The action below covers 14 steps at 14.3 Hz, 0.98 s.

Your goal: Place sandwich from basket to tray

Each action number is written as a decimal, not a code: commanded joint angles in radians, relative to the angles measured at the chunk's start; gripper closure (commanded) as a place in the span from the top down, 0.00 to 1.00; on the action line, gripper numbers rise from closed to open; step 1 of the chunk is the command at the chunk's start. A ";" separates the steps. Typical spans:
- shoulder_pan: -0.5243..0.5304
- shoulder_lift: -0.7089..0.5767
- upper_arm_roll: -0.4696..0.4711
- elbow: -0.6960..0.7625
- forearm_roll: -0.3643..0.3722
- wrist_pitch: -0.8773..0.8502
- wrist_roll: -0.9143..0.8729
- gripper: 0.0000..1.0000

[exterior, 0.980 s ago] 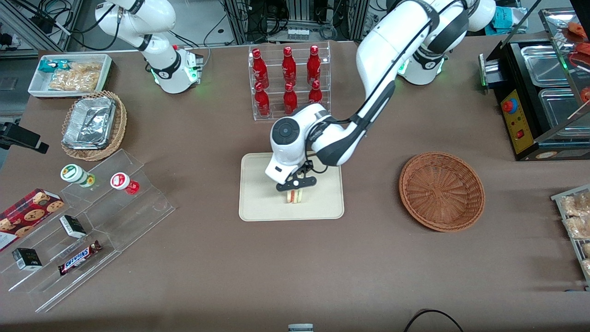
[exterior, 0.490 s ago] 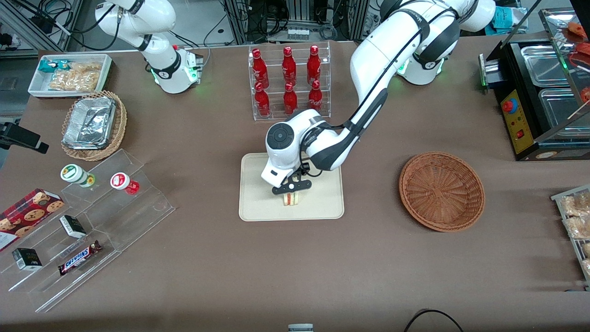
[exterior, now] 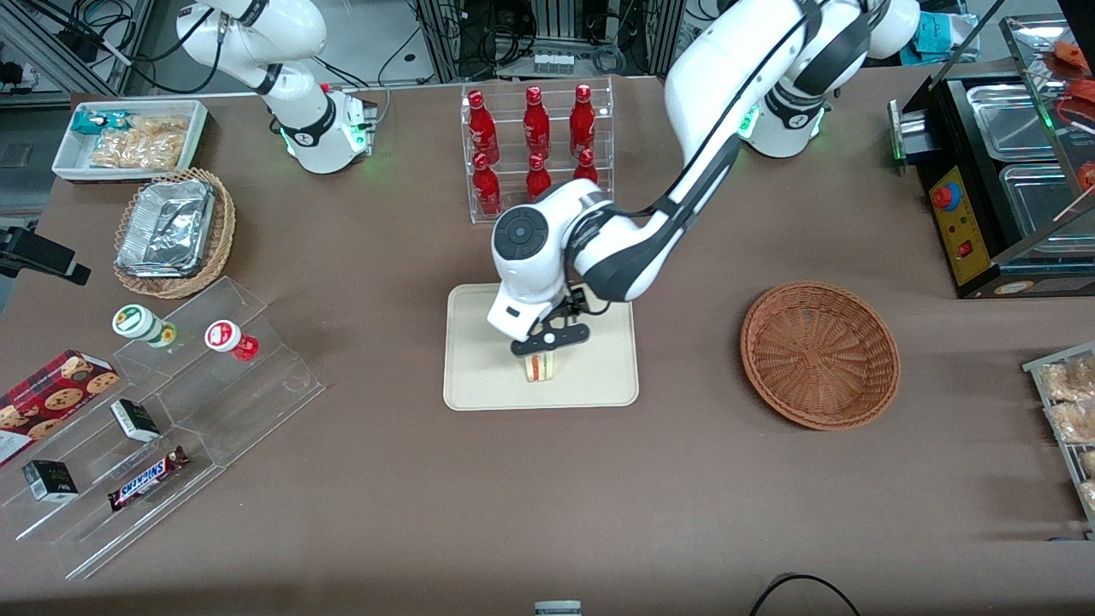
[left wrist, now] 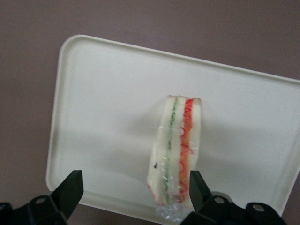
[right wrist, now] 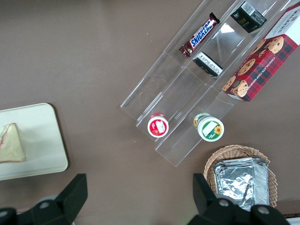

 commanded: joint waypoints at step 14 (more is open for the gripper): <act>0.505 -0.651 -0.006 -0.674 -0.191 -0.082 0.678 1.00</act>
